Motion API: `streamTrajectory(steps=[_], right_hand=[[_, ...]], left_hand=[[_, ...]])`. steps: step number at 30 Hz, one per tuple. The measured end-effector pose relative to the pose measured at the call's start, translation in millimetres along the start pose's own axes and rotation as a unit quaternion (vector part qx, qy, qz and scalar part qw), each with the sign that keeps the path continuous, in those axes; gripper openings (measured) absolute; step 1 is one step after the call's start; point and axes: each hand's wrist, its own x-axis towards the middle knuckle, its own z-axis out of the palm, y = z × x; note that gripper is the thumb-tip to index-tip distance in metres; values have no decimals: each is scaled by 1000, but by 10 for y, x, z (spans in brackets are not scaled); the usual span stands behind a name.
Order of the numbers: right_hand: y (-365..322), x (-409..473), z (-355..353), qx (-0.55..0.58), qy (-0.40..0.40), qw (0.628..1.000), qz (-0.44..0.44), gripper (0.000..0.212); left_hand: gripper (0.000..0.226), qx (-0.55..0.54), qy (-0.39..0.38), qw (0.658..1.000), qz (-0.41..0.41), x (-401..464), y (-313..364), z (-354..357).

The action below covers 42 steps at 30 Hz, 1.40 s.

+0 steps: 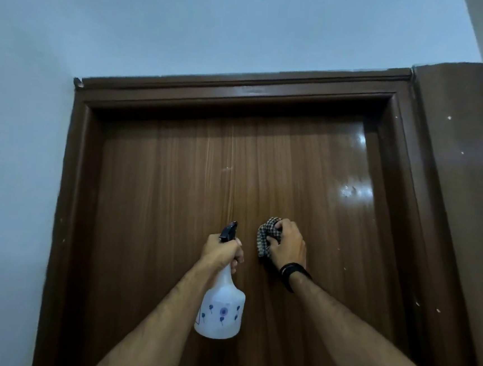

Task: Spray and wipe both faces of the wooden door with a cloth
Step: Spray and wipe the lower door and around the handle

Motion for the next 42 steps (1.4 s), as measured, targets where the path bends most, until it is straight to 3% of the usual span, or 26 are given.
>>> streamTrajectory(steps=[5, 7, 10, 12, 15, 17, 19, 24, 26, 31, 38, 42], right_hand=[[-524, 498, 237, -70, -116, 966, -220, 27], [-765, 779, 250, -32, -56, 980, -188, 23], [-1146, 1249, 299, 52, 83, 993, -69, 18], [-1396, 1418, 431, 34, 67, 992, -103, 21], [-1645, 1418, 688, -3, -18, 978, -206, 26], [-1630, 1445, 742, -27, -21, 971, -236, 28], [-1506, 1502, 674, -19, 17, 972, -234, 27], [-867, 1452, 286, 30, 157, 981, -112, 25], [-513, 1145, 177, 27, 145, 982, -118, 24], [704, -22, -146, -60, 24, 979, -193, 30], [1261, 625, -1082, -82, 124, 986, -72, 24], [1574, 26, -906, -81, 70, 989, -99, 26]], left_hand=[[17, 5, 36, 999, 23, 315, 375, -335], [14, 19, 36, 999, 32, 438, 485, -430], [10, 24, 25, 998, 55, 573, 666, -533], [12, 25, 5, 997, 69, 644, 753, -600], [13, 14, -6, 997, 73, 773, 741, -710], [14, -8, -2, 997, 74, 859, 670, -752], [21, -8, -4, 997, 73, 904, 579, -738], [23, -16, -44, 997, 69, 848, 381, -395], [23, -15, -68, 995, 70, 773, 275, -146], [25, -20, -131, 990, 54, 430, -141, 638], [25, -50, -157, 986, 32, 157, -256, 1574], [25, -25, -146, 989, 0, 24, -577, 1892]])
